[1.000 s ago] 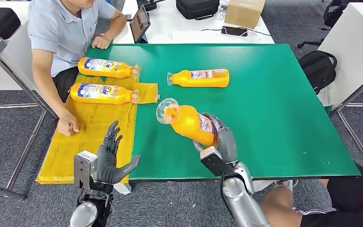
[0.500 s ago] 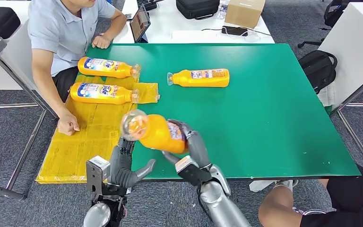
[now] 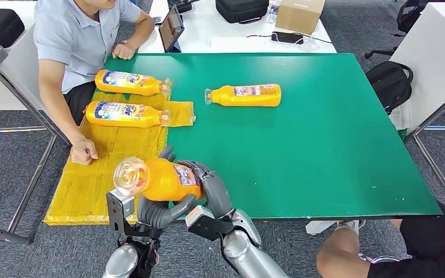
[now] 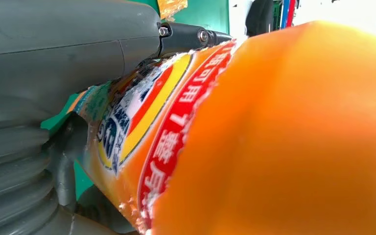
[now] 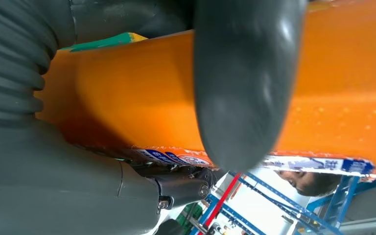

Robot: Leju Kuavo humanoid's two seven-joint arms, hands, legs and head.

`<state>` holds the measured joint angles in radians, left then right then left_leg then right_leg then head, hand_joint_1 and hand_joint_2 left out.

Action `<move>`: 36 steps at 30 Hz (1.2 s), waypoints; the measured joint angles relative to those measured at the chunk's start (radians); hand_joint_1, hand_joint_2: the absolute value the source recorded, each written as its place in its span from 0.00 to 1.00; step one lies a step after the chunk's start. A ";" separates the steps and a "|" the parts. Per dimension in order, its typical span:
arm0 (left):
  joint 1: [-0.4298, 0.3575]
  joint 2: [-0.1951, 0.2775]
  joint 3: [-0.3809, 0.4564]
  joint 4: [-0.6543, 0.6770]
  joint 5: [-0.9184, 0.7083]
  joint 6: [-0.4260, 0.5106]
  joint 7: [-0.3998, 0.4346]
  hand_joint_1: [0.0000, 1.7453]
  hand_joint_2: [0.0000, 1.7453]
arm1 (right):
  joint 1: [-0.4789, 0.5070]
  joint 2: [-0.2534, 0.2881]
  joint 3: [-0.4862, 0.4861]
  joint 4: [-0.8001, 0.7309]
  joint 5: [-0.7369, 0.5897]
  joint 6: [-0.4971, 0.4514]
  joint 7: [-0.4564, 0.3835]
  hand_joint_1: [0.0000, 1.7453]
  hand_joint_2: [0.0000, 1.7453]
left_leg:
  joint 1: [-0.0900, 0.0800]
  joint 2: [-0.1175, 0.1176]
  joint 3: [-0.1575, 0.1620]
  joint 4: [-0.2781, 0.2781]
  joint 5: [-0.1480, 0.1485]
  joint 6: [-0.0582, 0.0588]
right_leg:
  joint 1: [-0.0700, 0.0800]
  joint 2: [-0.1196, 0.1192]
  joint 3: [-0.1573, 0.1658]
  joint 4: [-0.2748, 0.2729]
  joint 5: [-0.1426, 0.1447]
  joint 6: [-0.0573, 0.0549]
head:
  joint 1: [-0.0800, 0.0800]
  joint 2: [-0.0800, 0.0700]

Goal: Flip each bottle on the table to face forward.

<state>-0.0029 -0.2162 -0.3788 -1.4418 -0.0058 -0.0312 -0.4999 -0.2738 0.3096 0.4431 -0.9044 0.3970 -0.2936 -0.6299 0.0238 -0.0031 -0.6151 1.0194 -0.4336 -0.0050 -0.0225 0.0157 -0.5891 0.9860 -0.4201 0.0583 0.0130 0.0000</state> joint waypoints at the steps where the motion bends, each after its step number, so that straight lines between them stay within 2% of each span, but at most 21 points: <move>1: 0.000 0.000 0.000 -0.001 0.000 0.000 0.000 0.00 1.00 | -0.004 0.001 0.002 0.010 -0.001 -0.004 -0.003 1.00 1.00 | 0.000 0.000 0.000 0.000 0.000 0.000 | 0.000 0.000 0.000 0.000 0.000 0.000 | 0.000 0.000; 2: 0.000 0.000 0.000 -0.001 0.000 0.000 0.000 0.00 1.00 | -0.008 0.002 0.004 0.020 -0.002 -0.007 -0.004 1.00 1.00 | 0.000 0.000 0.000 0.000 0.000 0.000 | 0.000 0.000 0.000 0.000 0.000 0.000 | 0.000 0.000; 3: 0.000 0.000 0.000 -0.001 -0.002 0.000 0.000 0.11 1.00 | -0.012 0.002 0.005 0.028 -0.002 -0.010 -0.004 1.00 1.00 | 0.000 0.000 0.000 0.000 0.000 0.000 | 0.000 0.000 0.000 0.000 0.000 0.000 | 0.000 0.000; 4: 0.000 0.001 0.000 -0.001 -0.003 0.000 0.000 0.30 1.00 | -0.017 0.003 0.005 0.037 0.000 -0.014 -0.004 1.00 1.00 | 0.000 0.000 0.000 0.000 0.000 0.000 | 0.000 0.000 0.000 0.000 0.000 0.000 | 0.000 0.000; 6: 0.000 0.002 0.000 -0.001 -0.010 0.000 0.000 0.80 1.00 | -0.026 0.006 0.006 0.054 0.009 -0.025 -0.004 1.00 1.00 | 0.000 0.000 0.000 0.000 0.000 0.000 | 0.000 0.000 0.000 0.000 0.000 0.000 | 0.000 0.000; 7: -0.001 0.003 0.000 -0.001 -0.012 0.001 0.001 0.94 1.00 | -0.030 0.007 0.007 0.062 0.017 -0.031 -0.004 1.00 1.00 | 0.000 0.000 0.000 0.000 0.000 0.000 | 0.000 0.000 0.000 0.000 0.000 0.000 | 0.000 0.000; 8: -0.002 0.004 0.001 0.000 -0.012 0.002 0.004 1.00 1.00 | -0.035 0.008 0.009 0.069 0.026 -0.034 -0.003 1.00 1.00 | 0.000 0.000 0.000 0.000 0.000 0.000 | 0.000 0.000 0.000 0.000 0.000 0.000 | 0.000 0.000; 19: -0.035 0.004 0.017 0.038 0.039 -0.011 0.037 1.00 1.00 | -0.072 0.014 0.031 0.128 0.049 -0.031 -0.002 1.00 1.00 | 0.000 0.000 0.000 0.000 0.000 0.000 | 0.000 0.000 -0.001 0.000 0.000 0.000 | 0.000 0.000; 20: -0.036 0.004 0.018 0.040 0.040 -0.011 0.037 1.00 1.00 | -0.073 0.014 0.031 0.130 0.049 -0.031 -0.002 0.93 1.00 | 0.000 0.000 0.000 0.000 0.000 0.000 | 0.000 0.000 -0.001 0.000 0.000 0.000 | 0.000 0.000; 22: -0.036 0.004 0.018 0.041 0.041 -0.012 0.037 1.00 1.00 | -0.074 0.014 0.031 0.133 0.049 -0.031 -0.002 0.43 1.00 | 0.000 0.000 -0.001 0.000 0.000 0.000 | 0.000 0.000 -0.001 0.000 0.000 0.000 | 0.000 0.000; 23: -0.037 0.004 0.018 0.042 0.043 -0.013 0.038 1.00 1.00 | -0.075 0.014 0.031 0.135 0.050 -0.030 -0.002 0.18 0.75 | 0.000 0.000 -0.001 0.000 0.000 0.000 | 0.000 0.000 -0.001 0.000 0.000 0.000 | 0.000 0.000; 24: -0.038 0.004 0.019 0.042 0.048 -0.015 0.039 1.00 1.00 | -0.076 0.014 0.032 0.137 0.052 -0.027 -0.002 0.00 0.50 | 0.000 0.000 -0.001 0.000 0.000 0.000 | 0.000 0.000 -0.001 0.000 0.000 0.000 | 0.000 0.000; 26: -0.043 0.004 0.021 0.043 0.067 -0.026 0.045 1.00 1.00 | -0.076 0.014 0.037 0.143 0.058 -0.020 -0.006 0.00 0.00 | 0.000 0.000 -0.001 0.000 0.000 0.000 | 0.000 0.000 -0.001 0.000 0.000 0.000 | 0.000 0.000; 32: -0.053 0.004 0.040 0.054 0.152 -0.077 0.074 1.00 1.00 | -0.073 0.013 0.052 0.152 0.059 -0.038 -0.032 0.00 0.00 | 0.000 0.000 -0.001 0.000 0.000 0.000 | 0.000 0.000 -0.002 0.000 0.000 0.000 | 0.000 0.000; 36: -0.082 0.011 0.048 0.068 0.133 -0.017 0.140 1.00 1.00 | -0.060 0.012 0.069 0.143 0.076 -0.118 -0.034 0.00 0.00 | 0.000 0.000 -0.001 0.000 0.000 0.000 | 0.000 0.000 -0.001 0.000 0.000 0.000 | 0.001 0.000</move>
<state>-0.0850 -0.2047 -0.3313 -1.3739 0.1275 -0.0484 -0.3600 -0.3341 0.3220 0.5121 -0.7616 0.4727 -0.4118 -0.6640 0.0238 -0.0029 -0.6160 1.0194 -0.4333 -0.0052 -0.0225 0.0158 -0.5904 0.9862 -0.4200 0.0583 0.0135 0.0000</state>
